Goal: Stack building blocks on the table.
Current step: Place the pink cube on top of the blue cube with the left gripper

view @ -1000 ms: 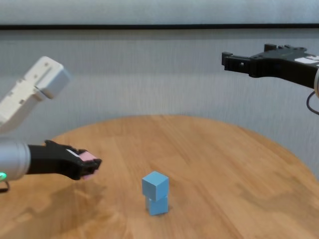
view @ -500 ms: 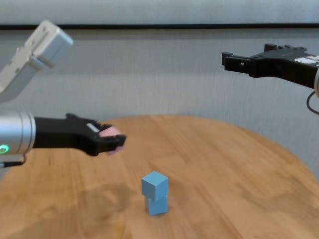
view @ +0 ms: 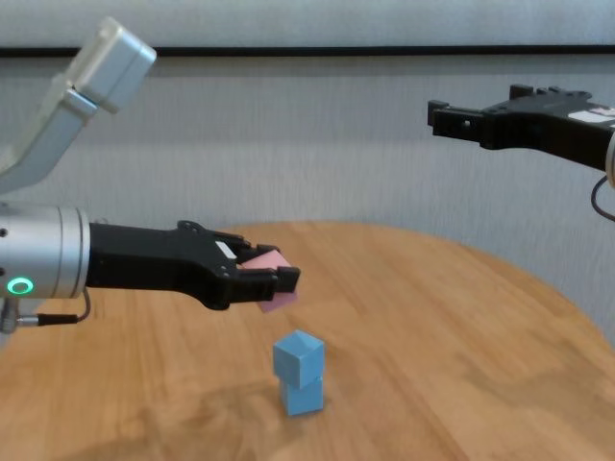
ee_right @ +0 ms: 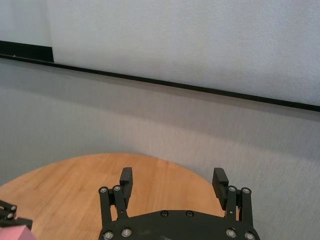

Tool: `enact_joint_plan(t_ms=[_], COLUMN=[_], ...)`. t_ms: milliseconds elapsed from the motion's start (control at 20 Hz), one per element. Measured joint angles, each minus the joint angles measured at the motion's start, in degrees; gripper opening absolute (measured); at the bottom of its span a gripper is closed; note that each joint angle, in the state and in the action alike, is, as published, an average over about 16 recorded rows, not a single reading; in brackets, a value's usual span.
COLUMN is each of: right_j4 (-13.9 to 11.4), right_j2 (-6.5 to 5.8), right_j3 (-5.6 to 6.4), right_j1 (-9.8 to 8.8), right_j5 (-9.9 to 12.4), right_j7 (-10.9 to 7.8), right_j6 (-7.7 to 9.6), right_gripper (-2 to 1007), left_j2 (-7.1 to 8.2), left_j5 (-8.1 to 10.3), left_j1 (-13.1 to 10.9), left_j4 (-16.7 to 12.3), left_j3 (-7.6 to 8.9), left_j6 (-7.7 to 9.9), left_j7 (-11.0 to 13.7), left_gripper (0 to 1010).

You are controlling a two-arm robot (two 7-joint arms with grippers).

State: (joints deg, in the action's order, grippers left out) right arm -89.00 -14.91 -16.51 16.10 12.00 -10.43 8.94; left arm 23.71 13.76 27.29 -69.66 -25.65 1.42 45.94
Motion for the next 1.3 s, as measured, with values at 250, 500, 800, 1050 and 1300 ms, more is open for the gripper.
enact_joint_plan(t_ms=[250, 500, 800, 1050, 1300], right_j4=[0.0, 0.0, 0.0, 0.0, 0.0], right_j2=[0.0, 0.0, 0.0, 0.0, 0.0], right_j3=[0.0, 0.0, 0.0, 0.0, 0.0], right_j1=[0.0, 0.0, 0.0, 0.0, 0.0], right_j5=[0.0, 0.0, 0.0, 0.0, 0.0], right_j7=[0.0, 0.0, 0.0, 0.0, 0.0], right_j6=[0.0, 0.0, 0.0, 0.0, 0.0], right_gripper=[1005, 1005, 1005, 1005, 1005], left_j2=[0.03, -0.25, -0.78, -1.07, -1.18], left_j5=[0.95, 1.0, 0.94, 1.08, 1.32], left_j1=[1.3, 3.0, 4.8, 5.9, 6.7], left_j4=[1.2, 2.9, 4.8, 5.9, 6.7], left_j3=[-1.92, -3.82, -5.68, -6.88, -7.9], left_j6=[-0.38, -0.78, -1.22, -1.2, -0.88], left_j7=[2.9, 4.6, 5.9, 6.4, 6.7], left_gripper=[396, 396, 396, 396, 396])
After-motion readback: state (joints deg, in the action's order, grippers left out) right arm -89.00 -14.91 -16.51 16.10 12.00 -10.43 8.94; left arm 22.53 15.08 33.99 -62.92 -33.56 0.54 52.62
